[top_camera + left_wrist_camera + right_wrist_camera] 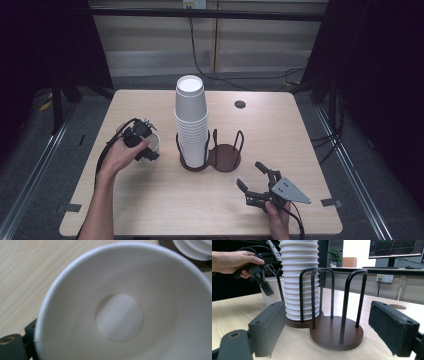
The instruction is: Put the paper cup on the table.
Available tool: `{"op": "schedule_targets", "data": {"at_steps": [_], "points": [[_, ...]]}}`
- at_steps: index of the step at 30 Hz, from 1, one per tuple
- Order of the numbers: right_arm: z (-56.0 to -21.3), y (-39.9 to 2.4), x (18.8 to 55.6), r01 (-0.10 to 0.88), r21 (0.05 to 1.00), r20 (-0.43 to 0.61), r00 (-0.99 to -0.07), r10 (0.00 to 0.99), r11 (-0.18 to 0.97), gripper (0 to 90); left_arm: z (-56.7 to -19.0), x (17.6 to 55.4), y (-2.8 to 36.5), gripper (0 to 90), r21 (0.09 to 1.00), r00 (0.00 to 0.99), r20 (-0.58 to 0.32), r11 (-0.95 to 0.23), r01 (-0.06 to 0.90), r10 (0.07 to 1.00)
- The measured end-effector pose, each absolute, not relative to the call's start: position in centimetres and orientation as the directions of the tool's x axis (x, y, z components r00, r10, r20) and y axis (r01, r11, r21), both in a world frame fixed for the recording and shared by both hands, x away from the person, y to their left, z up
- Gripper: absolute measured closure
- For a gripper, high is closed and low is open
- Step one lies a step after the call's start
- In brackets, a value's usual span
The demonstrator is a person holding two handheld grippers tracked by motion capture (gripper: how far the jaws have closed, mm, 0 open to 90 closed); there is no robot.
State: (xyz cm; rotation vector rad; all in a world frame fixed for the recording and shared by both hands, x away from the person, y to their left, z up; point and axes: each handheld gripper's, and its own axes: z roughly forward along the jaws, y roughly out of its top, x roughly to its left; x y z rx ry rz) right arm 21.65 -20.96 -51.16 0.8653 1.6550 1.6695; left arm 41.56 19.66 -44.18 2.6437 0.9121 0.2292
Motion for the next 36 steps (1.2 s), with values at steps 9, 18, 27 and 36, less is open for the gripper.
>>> {"op": "schedule_targets", "data": {"at_steps": [9, 18, 27, 36], "points": [[-51.2, -21.0, 21.7, 0.016, 1.000, 0.023, -0.588, 0.808, -0.017, 13.8, -45.2, 40.5, 20.8, 4.7, 0.463, 0.772, 0.032, -0.693, 0.552, 0.635], [-51.2, -21.0, 21.7, 0.017, 1.000, 0.024, -0.589, 0.808, -0.017, 13.7, -45.6, 39.3, 21.9, 14.9, 0.503, 0.751, 0.021, -0.656, 0.563, 0.660], [-51.2, -21.0, 21.7, 0.017, 1.000, 0.024, -0.589, 0.808, -0.017, 13.7, -46.1, 38.1, 22.9, 15.7, 0.574, 0.737, -0.010, -0.599, 0.558, 0.676], [-51.2, -21.0, 21.7, 0.016, 1.000, 0.023, -0.589, 0.808, -0.017, 13.7, -46.5, 36.5, 24.4, 15.7, 0.672, 0.701, -0.066, -0.488, 0.557, 0.710]]}}
